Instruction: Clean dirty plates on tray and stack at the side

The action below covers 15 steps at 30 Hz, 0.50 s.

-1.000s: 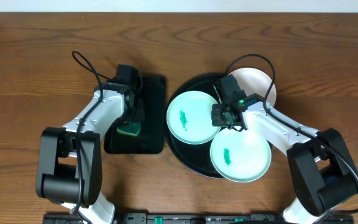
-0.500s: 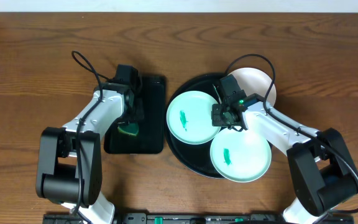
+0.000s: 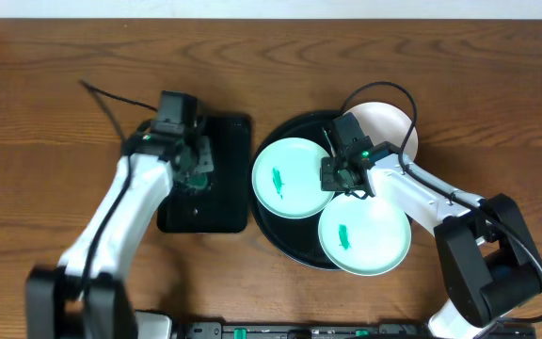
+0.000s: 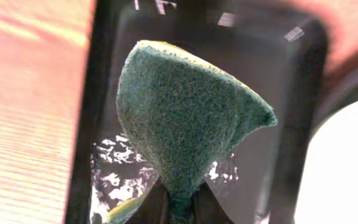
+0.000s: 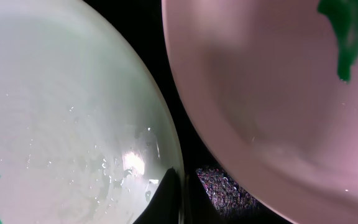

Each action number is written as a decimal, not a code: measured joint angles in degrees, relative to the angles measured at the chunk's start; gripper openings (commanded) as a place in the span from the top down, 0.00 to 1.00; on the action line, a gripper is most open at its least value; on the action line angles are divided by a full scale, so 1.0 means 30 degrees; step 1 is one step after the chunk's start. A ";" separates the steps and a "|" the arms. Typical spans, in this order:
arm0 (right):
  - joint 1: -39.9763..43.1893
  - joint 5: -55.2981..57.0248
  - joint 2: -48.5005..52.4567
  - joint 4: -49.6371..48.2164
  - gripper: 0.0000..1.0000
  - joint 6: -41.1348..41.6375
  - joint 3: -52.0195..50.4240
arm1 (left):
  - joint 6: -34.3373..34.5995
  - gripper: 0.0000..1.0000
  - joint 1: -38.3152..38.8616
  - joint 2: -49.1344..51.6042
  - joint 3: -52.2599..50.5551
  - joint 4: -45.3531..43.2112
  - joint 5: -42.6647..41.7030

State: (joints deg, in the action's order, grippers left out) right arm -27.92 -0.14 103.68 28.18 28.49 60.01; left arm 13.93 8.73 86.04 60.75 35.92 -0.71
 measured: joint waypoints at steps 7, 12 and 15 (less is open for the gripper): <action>0.0000 0.0000 0.0000 -0.0211 0.99 -0.0007 -0.0022 | 0.0007 0.93 0.0000 -0.4175 0.0000 0.0015 -0.0022; 0.0000 0.0007 -0.0007 -0.0270 0.99 -0.0007 -0.0029 | 0.0007 0.93 0.0000 -0.5923 0.0000 0.0029 -0.0073; 0.0000 0.0007 0.0000 -0.0277 0.99 -0.0007 -0.0029 | 0.0000 0.93 0.0000 -0.6615 0.0000 0.0029 -0.0073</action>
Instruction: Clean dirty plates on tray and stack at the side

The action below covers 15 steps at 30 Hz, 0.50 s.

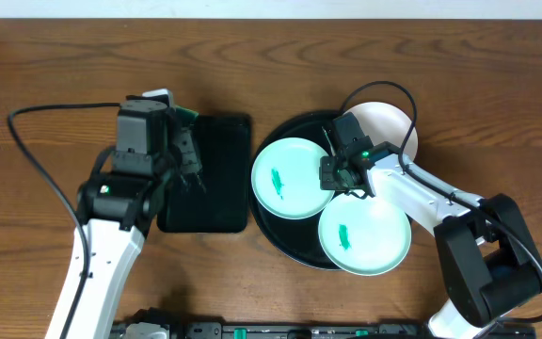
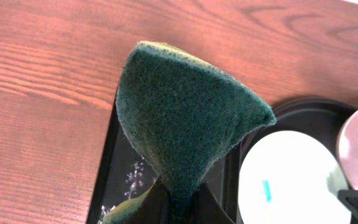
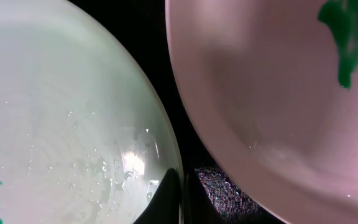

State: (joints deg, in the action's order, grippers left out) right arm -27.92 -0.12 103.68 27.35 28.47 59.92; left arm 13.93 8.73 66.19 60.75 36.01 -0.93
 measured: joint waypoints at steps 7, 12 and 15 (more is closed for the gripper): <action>0.0000 0.0000 0.0000 0.0000 0.99 0.0000 0.0000 | -0.0007 0.93 0.0000 -0.0481 0.0000 -0.0029 0.0000; 0.0000 -0.0007 -0.0007 0.0000 0.99 0.0000 0.0000 | 0.0240 0.93 0.0000 -0.0481 0.0000 0.0036 0.0080; 0.0000 0.0000 0.0000 -0.0007 0.99 0.0000 0.0000 | 0.1166 0.93 0.0000 -0.0481 0.0000 0.0095 0.0503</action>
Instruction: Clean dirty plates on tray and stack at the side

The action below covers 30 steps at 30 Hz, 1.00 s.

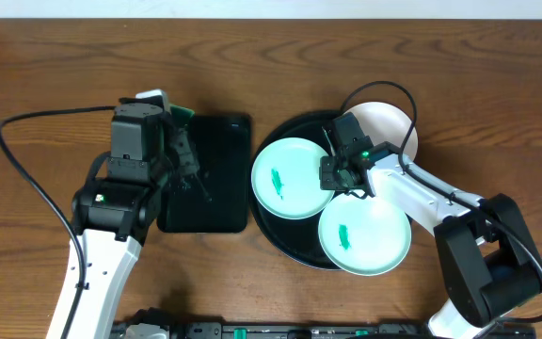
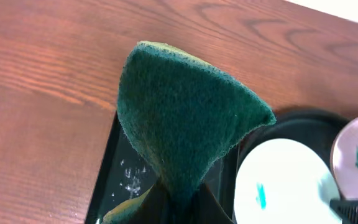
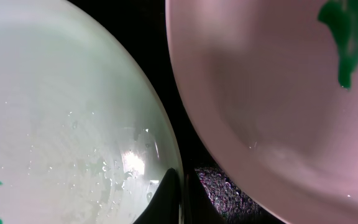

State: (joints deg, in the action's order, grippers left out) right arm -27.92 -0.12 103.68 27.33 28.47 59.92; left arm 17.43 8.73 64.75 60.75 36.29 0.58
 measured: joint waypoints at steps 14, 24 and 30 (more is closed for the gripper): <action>0.0000 0.0000 -0.0007 -0.0058 0.99 0.0000 0.0000 | 0.1282 0.93 0.0000 0.1042 0.0000 0.0918 0.1399; 0.0000 0.0007 0.0000 -0.0073 0.99 0.0000 0.0000 | 0.1290 0.93 0.0000 0.4036 -0.0015 0.1100 0.1362; 0.0000 0.0007 -0.0007 -0.0073 0.99 0.0000 0.0000 | 0.1290 0.93 0.0000 0.5595 -0.0058 0.1581 0.1275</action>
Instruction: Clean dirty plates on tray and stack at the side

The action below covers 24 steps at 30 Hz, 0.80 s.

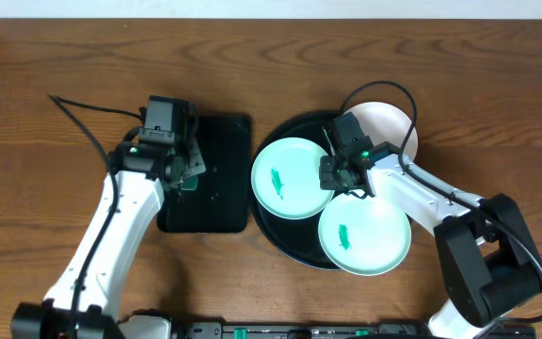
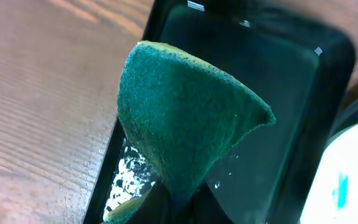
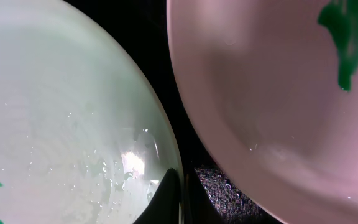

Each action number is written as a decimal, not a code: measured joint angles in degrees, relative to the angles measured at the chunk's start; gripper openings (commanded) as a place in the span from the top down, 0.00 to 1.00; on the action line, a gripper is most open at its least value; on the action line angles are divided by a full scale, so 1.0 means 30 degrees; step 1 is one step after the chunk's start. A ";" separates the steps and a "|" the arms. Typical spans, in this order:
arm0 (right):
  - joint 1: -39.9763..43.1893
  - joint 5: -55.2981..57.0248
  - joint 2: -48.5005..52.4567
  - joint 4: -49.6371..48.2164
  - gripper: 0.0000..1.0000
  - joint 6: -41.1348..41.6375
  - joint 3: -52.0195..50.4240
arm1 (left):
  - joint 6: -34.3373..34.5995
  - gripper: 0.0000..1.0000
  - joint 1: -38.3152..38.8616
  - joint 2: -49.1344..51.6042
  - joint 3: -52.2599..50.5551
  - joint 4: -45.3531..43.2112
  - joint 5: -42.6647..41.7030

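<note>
My left gripper [image 1: 179,165] is shut on a dark green sponge [image 2: 185,118], held low over a black rectangular tray [image 1: 219,202] that has wet foam along its left side. Two plates with green stains lie on the round black tray [image 1: 293,237]: a pale green plate [image 1: 292,178] and a second one [image 1: 365,235] that looks pinkish in the right wrist view [image 3: 278,93]. My right gripper [image 1: 344,179] is shut on the right rim of the pale green plate [image 3: 73,124], its fingertips [image 3: 169,193] pinching the edge.
A clean white plate [image 1: 389,122] lies at the back right, partly behind the round tray. Cables run from both arms across the wooden table [image 1: 45,113]. The gap between the two stained plates is narrow.
My left gripper, still holding the sponge, was high over the rectangular tray's left edge and is now low and further right over that tray. The right gripper and the plates have not moved.
The left gripper held the sponge low in the rectangular tray, then stood raised and to the left for two moments, and now is low over the tray again. The right gripper stayed shut on the pale green plate's rim throughout.
</note>
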State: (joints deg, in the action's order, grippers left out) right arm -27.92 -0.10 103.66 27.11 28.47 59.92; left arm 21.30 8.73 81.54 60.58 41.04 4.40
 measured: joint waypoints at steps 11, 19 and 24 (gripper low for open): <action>0.0000 0.0000 0.0000 -0.0007 0.99 0.0000 0.0000 | 0.0044 0.93 0.0000 0.0401 -0.0015 0.0036 -0.0219; 0.0000 -0.0007 0.0000 -0.0007 0.99 0.0000 0.0000 | 0.0044 0.93 0.0000 0.0401 -0.0015 0.0029 -0.0219; 0.0000 -0.0007 0.0007 -0.0007 0.99 0.0000 0.0000 | 0.0051 0.93 0.0000 0.0401 -0.0015 0.0029 -0.0226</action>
State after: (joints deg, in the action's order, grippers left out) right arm -27.92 -0.12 103.68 27.09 28.47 59.92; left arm 21.45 8.73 82.74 60.53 41.12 3.73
